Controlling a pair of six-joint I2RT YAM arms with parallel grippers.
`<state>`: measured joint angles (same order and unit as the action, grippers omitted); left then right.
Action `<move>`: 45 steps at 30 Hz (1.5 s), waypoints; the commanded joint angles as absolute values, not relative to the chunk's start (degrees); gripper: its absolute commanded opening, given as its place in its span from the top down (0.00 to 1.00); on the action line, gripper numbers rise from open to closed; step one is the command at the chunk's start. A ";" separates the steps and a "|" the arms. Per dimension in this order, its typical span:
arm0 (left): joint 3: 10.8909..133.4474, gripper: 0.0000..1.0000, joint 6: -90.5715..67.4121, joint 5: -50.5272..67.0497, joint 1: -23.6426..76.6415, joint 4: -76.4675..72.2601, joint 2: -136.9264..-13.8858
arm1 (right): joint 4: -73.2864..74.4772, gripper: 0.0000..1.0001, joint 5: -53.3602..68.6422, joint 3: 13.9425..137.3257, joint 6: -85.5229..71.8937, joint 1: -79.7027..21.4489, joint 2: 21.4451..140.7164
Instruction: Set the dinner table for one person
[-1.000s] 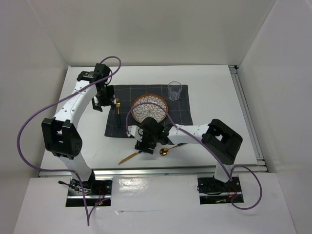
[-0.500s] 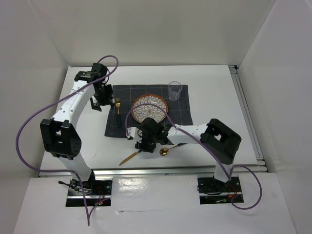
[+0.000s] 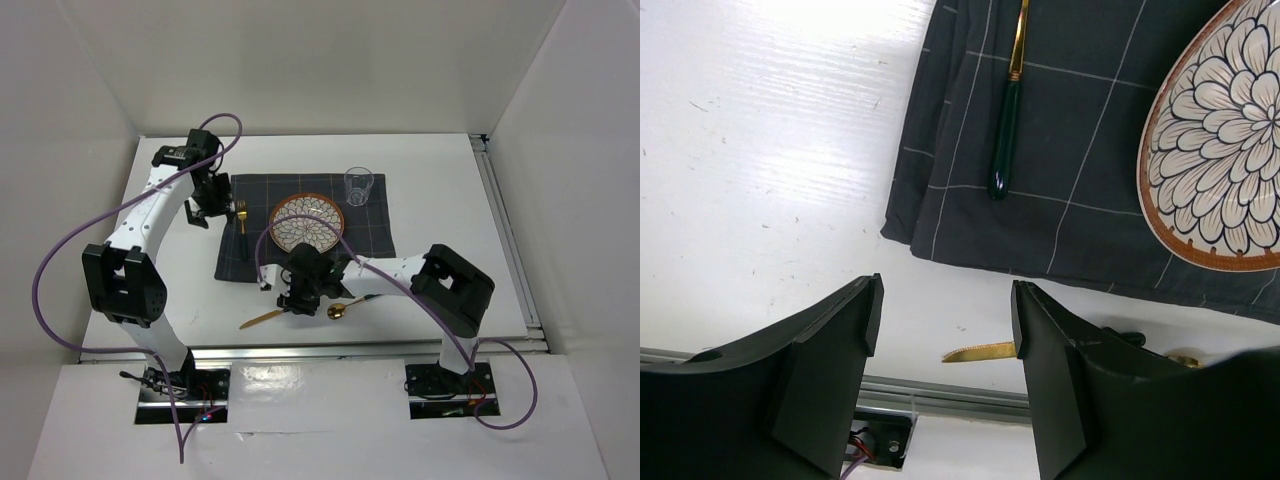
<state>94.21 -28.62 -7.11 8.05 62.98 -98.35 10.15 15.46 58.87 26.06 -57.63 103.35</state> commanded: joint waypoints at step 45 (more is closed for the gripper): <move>97.55 0.29 -28.30 -5.27 6.68 63.63 -95.37 | 19.42 0.92 12.05 65.65 20.23 -60.64 95.10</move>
